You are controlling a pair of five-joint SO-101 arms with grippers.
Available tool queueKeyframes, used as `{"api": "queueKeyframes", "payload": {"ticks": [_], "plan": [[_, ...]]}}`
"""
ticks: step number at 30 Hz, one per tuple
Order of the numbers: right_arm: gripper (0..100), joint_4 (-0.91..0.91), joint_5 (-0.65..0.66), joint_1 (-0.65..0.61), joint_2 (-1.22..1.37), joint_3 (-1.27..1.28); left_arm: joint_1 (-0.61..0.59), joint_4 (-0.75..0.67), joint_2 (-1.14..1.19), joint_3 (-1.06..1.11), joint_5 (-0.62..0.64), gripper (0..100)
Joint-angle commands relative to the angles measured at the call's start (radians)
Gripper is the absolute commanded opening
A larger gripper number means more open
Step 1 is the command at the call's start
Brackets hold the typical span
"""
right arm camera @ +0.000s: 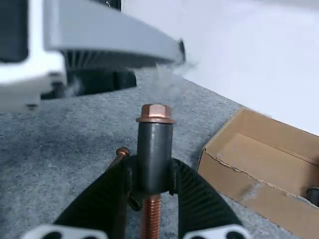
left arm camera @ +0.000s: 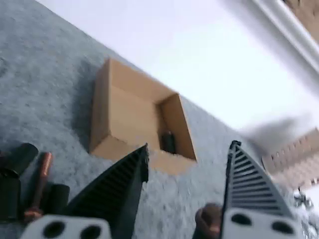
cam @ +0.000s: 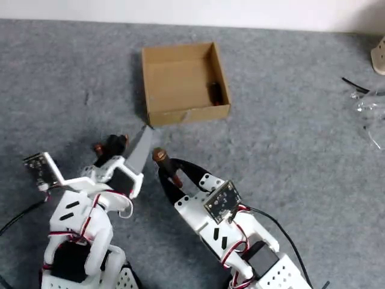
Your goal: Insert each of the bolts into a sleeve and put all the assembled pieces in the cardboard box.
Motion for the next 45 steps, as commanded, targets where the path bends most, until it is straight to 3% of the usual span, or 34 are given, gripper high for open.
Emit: {"api": "queueKeyframes", "payload": {"ticks": [1,5,9,11,17,27,40,45], "plan": [[0.5,-0.035,0.012,0.022,-0.018,0.051,-0.021,0.005,-0.007,-0.051,0.011,24],[0.5,-0.035,0.008,0.076,-0.018,0.050,-0.024,0.002,-0.007,-0.027,0.011,22],[0.5,-0.035,0.008,0.079,-0.018,0.051,-0.035,-0.051,-0.007,0.038,-0.028,9],[0.5,-0.035,0.008,0.079,-0.018,0.058,-0.071,-0.115,-0.007,0.079,-0.114,1],[0.5,-0.035,0.011,0.084,-0.018,0.084,-0.139,-0.292,-0.002,0.205,-0.293,1],[0.5,0.035,0.012,0.085,-0.013,0.114,-0.113,-0.299,-0.001,0.314,-0.832,1],[0.5,0.044,0.014,0.166,-0.012,0.113,-0.116,-0.305,-0.001,0.348,-0.838,1],[0.5,0.044,0.101,0.194,-0.010,0.091,-0.084,-0.333,0.001,0.380,-0.898,1]]}}
